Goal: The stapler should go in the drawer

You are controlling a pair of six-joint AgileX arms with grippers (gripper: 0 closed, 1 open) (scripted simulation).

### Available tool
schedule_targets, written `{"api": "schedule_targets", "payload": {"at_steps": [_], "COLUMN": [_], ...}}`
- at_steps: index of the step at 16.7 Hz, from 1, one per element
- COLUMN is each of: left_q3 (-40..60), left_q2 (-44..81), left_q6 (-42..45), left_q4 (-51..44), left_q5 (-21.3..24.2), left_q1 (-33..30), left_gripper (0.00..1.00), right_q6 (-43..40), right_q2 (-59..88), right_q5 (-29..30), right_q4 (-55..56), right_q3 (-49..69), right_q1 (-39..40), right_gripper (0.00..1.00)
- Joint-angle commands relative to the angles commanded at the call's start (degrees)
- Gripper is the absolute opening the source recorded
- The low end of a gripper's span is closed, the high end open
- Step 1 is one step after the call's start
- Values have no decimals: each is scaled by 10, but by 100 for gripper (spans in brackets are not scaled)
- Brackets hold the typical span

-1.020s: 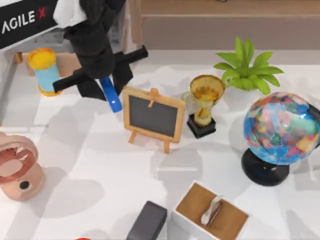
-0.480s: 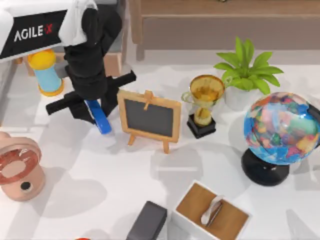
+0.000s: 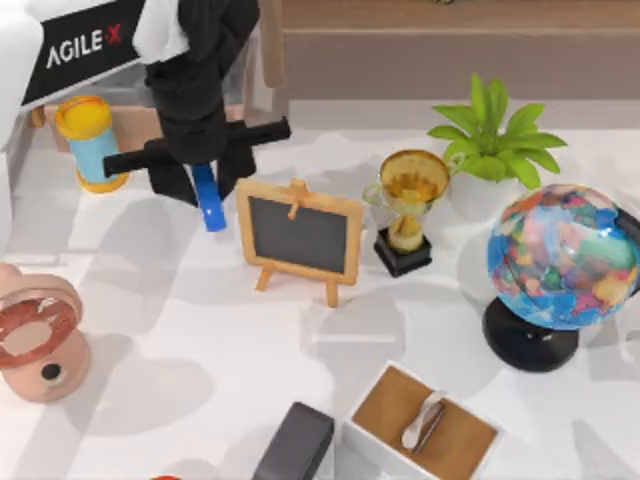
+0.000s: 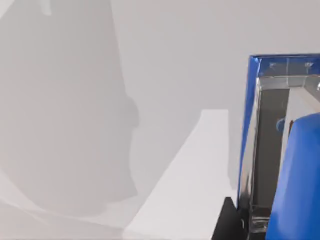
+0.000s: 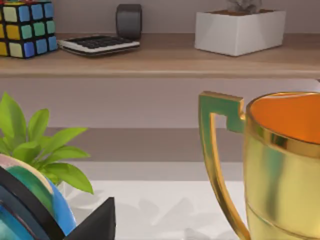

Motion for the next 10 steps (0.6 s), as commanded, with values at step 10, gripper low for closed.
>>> {"api": "schedule_targets", "payload": {"at_steps": [10], "left_q3": [228], "left_q2": [-20], "left_q6": [406], "left_q4": [-204], "left_q5": [-1], "left_q1": [177], "left_gripper": [0], "right_q6": [0], "right_q2": [0], "right_q5": [0], "right_q4": [0], "right_q3": [0], "right_q1": [0], "right_gripper": [100]}}
